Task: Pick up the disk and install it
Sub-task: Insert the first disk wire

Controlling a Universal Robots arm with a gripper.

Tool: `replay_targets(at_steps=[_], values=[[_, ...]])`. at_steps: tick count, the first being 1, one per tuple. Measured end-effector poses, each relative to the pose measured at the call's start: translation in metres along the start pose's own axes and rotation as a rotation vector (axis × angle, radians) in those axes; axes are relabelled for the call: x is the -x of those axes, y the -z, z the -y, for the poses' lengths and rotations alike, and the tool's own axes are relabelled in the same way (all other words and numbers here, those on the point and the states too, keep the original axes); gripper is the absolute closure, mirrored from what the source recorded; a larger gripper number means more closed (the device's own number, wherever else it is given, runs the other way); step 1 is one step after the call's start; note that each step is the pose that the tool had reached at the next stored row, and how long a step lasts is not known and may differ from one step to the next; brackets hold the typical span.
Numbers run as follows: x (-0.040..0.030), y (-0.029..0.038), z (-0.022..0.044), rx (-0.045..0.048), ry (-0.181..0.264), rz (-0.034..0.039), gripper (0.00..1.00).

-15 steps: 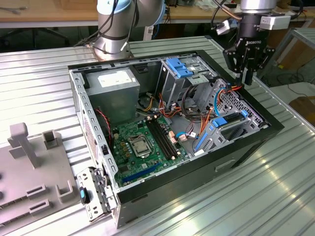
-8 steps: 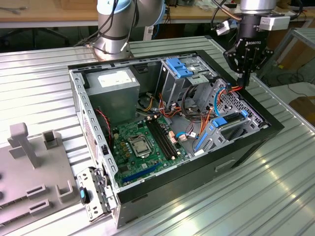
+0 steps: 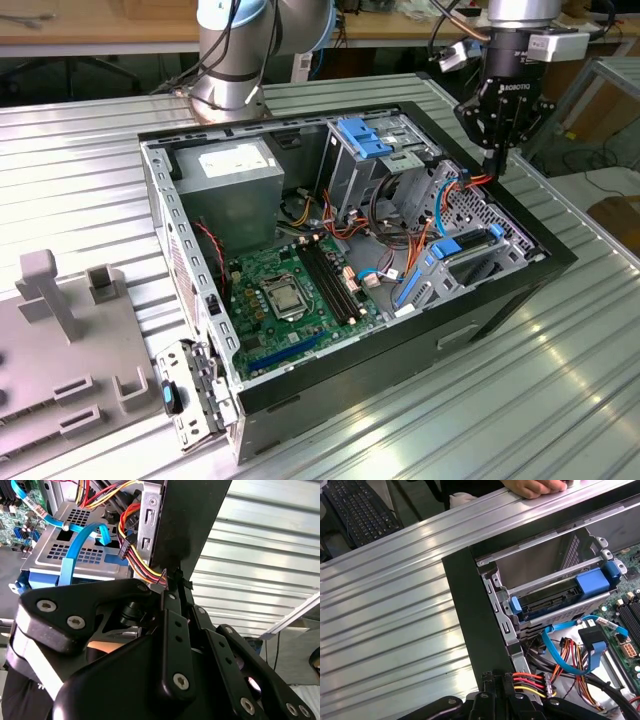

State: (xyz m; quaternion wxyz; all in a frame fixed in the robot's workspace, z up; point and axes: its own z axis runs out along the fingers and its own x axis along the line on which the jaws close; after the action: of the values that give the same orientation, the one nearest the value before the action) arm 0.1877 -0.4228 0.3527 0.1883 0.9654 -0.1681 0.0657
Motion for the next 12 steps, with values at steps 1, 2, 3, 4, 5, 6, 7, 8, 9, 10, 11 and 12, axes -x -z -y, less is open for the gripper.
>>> replay_targets(at_steps=[1, 2, 3, 4, 5, 6, 7, 8, 9, 10, 11, 12], values=[[0.0007, 0.001, -0.0007, 0.0, 0.0, 0.0, 0.83], [0.0004, 0.0031, -0.0015, 0.0012, 0.0, -0.0006, 0.83], [0.0001, 0.0046, -0.002, 0.0015, 0.0, -0.0007, 0.83], [0.0001, 0.0065, -0.003, 0.0016, 0.0, -0.0006, 0.83], [0.001, 0.0085, -0.0045, 0.0016, 0.0, -0.0006, 0.83], [0.0007, 0.0093, -0.0056, 0.0016, -0.001, -0.0003, 0.83], [0.0005, 0.0096, -0.0064, 0.002, -0.002, 0.0001, 0.83], [0.0005, 0.0093, -0.0075, 0.0022, -0.003, 0.0006, 0.83], [0.0003, 0.0088, -0.0086, 0.0022, -0.004, 0.0008, 0.83], [-0.0003, 0.0081, -0.0104, 0.0023, -0.004, 0.0008, 0.83], [-0.0008, 0.0072, -0.0122, 0.0022, -0.004, 0.0008, 0.83], [-0.0015, 0.0065, -0.0142, 0.0024, -0.004, 0.0007, 0.83]])
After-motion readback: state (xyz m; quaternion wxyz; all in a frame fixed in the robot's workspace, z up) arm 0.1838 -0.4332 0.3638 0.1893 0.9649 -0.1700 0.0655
